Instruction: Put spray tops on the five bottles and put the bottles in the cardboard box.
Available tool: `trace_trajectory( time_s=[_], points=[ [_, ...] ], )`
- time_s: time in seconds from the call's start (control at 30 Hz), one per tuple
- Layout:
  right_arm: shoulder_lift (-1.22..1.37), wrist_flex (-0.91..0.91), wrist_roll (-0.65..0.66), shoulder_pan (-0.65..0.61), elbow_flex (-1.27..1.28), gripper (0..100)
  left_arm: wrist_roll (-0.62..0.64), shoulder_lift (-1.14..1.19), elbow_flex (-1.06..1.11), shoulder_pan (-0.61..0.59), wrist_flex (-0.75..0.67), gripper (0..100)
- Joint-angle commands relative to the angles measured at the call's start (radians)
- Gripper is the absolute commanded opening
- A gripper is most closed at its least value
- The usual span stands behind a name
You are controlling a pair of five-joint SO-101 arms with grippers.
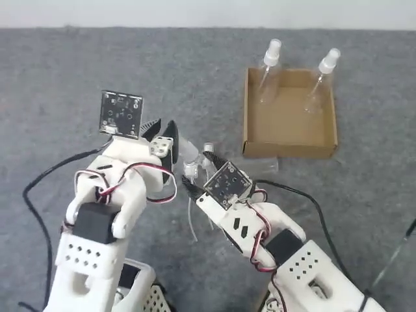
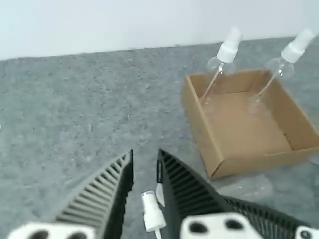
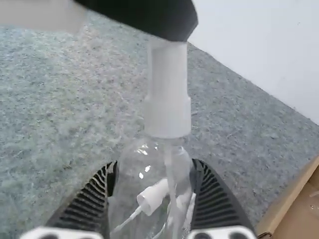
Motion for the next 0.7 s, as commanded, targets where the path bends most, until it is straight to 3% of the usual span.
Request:
trace_trajectory(
  time_s=[0.0,0.3,0.43,0.67],
  points=[
    [-0.03,-0.033,-0.009,-0.001,-0.021,0.6,-0.057,0.005,-0.007,0.015,-0.008,7],
    [-0.03,-0.028,-0.008,-0.001,-0.021,0.6,-0.083,-0.005,-0.179,-0.005,0.002,7],
    [-0.03,-0.028,-0.008,0.004,-0.021,0.6,-0.075,-0.008,-0.223,-0.107,0.037,7],
    [-0.03,-0.031,-0.008,0.004,-0.023,0.6,-0.086,-0.133,-0.127,-0.15,0.035,7]
  ],
)
